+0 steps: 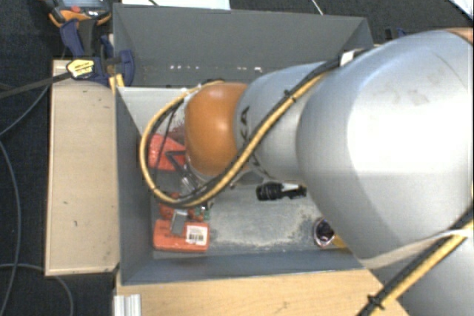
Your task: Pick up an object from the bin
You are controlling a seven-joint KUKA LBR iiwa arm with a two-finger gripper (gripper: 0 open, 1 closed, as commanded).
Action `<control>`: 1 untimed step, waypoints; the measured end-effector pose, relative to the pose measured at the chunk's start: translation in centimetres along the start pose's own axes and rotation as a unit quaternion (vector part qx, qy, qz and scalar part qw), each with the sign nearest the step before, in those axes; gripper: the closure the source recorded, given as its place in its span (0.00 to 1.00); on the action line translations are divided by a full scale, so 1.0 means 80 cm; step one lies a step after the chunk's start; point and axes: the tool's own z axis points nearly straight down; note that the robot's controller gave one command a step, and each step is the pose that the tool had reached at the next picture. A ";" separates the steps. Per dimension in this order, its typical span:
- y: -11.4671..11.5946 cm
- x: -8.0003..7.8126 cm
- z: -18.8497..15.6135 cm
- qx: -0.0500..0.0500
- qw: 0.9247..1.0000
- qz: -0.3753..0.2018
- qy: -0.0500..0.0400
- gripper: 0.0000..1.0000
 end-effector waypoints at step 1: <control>-0.009 -0.019 -0.003 -0.002 0.995 0.097 0.000 1.00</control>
Offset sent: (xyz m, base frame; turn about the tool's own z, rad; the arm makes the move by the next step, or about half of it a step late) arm 0.0000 0.0000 0.0000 0.0000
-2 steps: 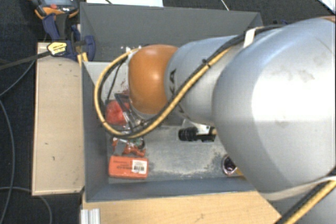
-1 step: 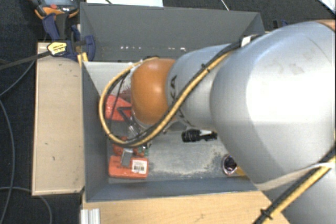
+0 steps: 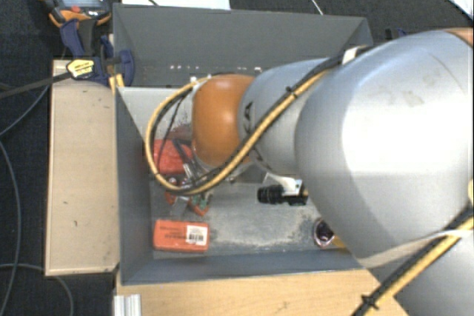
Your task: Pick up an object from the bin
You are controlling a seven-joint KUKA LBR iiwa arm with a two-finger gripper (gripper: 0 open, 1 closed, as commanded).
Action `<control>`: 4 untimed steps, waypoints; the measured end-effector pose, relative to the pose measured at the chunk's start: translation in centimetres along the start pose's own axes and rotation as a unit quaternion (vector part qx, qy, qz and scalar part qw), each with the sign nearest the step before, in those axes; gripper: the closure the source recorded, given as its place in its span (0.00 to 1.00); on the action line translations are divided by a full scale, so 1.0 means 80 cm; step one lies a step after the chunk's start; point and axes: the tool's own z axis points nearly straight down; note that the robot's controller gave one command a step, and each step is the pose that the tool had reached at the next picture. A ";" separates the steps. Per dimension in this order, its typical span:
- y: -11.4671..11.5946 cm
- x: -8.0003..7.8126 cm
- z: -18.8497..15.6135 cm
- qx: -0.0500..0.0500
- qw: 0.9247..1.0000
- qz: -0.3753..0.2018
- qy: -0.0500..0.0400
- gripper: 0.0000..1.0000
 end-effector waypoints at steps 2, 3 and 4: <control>-0.001 0.001 -0.004 0.001 1.000 0.000 0.000 1.00; -0.003 0.003 -0.027 0.004 1.000 0.000 0.004 1.00; -0.002 0.001 -0.055 0.002 1.000 -0.001 0.002 1.00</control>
Offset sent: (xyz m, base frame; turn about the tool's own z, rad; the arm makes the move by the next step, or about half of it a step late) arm 0.0001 0.0000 0.1088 0.0000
